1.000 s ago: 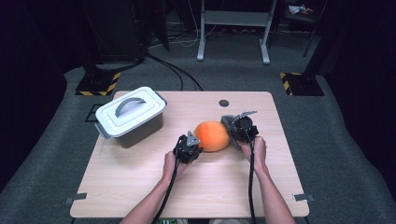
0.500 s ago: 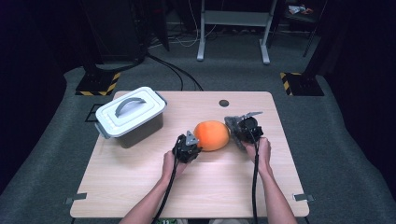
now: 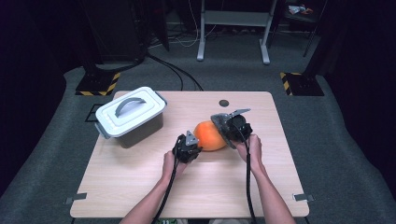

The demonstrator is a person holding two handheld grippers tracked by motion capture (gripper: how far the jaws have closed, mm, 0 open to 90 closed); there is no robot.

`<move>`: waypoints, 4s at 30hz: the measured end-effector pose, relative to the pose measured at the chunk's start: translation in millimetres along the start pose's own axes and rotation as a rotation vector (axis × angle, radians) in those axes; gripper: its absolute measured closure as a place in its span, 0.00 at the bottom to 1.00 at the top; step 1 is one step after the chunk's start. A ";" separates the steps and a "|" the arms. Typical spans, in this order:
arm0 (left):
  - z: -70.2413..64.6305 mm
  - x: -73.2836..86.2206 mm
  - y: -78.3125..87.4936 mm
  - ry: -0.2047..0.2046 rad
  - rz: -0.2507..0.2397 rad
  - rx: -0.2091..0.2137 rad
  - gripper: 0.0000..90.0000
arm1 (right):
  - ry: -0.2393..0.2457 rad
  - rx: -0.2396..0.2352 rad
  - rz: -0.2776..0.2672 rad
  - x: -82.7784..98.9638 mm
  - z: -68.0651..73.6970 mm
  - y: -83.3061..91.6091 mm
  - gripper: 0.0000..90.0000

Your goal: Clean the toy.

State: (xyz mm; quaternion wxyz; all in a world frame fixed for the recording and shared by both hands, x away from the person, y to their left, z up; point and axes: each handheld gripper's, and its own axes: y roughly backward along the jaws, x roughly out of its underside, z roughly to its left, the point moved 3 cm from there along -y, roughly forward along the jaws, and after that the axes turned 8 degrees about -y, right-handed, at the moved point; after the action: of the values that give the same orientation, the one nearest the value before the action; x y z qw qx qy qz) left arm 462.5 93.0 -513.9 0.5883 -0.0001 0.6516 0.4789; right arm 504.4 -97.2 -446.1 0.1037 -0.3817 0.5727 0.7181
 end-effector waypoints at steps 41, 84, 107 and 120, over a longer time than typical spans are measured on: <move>-3.4 -17.0 1.2 -0.012 -0.061 -0.087 0.88 | -0.048 -0.058 -0.084 -8.2 -7.0 27.1 0.84; -8.6 -12.4 0.0 0.048 -0.050 -0.018 0.87 | -0.078 0.038 0.000 16.6 -27.1 -0.2 0.84; -5.5 -11.5 2.0 0.048 -0.045 0.000 0.86 | -0.135 0.050 0.075 34.6 -48.9 -18.0 0.84; -7.1 -14.0 1.1 0.035 -0.048 -0.005 0.86 | -0.025 -0.052 -0.077 -6.3 -3.8 33.2 0.84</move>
State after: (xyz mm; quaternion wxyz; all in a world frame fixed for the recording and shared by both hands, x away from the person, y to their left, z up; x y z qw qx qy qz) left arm 460.8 81.3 -503.6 0.5880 -0.0254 0.6605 0.4662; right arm 490.9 -109.5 -417.4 0.1283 -0.3971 0.5373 0.7329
